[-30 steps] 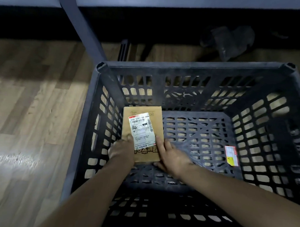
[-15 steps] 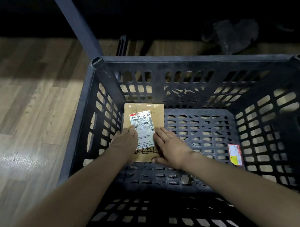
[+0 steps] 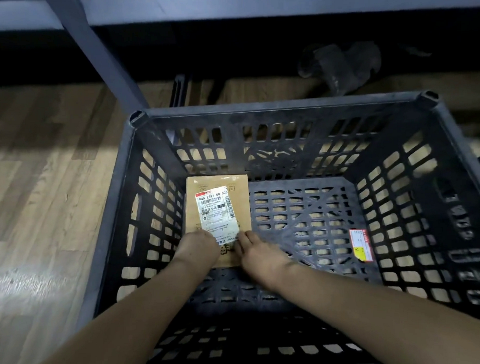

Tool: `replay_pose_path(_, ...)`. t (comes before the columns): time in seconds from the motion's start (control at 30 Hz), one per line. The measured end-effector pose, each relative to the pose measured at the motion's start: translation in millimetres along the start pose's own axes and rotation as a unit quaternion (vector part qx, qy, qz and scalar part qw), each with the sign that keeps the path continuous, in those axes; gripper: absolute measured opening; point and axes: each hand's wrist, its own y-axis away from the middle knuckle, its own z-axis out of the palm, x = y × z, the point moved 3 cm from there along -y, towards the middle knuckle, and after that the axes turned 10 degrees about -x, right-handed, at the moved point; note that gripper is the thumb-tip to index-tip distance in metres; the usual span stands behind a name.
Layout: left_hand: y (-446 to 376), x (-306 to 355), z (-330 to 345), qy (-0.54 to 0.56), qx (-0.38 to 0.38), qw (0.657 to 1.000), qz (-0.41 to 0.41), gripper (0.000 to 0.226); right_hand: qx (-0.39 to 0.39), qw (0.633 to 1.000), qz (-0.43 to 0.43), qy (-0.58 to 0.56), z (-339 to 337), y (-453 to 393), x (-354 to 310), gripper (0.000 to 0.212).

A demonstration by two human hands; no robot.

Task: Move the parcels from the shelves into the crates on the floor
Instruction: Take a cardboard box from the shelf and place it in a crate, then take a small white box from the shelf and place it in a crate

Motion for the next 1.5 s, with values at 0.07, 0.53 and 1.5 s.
replay_pose_path(0.07,-1,0,-4,0.013,0.002,1.0,0.005,0.034,-0.001,1.0,-0.002,0.006,-1,-1,1,0.048)
replay_pose_path(0.53,-1,-17,3,0.069,0.005,0.997,-0.02,0.051,0.017,0.999,0.008,0.03,-9,4,17,0.077)
replay_pose_path(1.5,540,-231,-230,0.377,0.125,0.917,-0.049,0.041,0.065,0.987,0.116,-0.088,-405,441,-102,0.073)
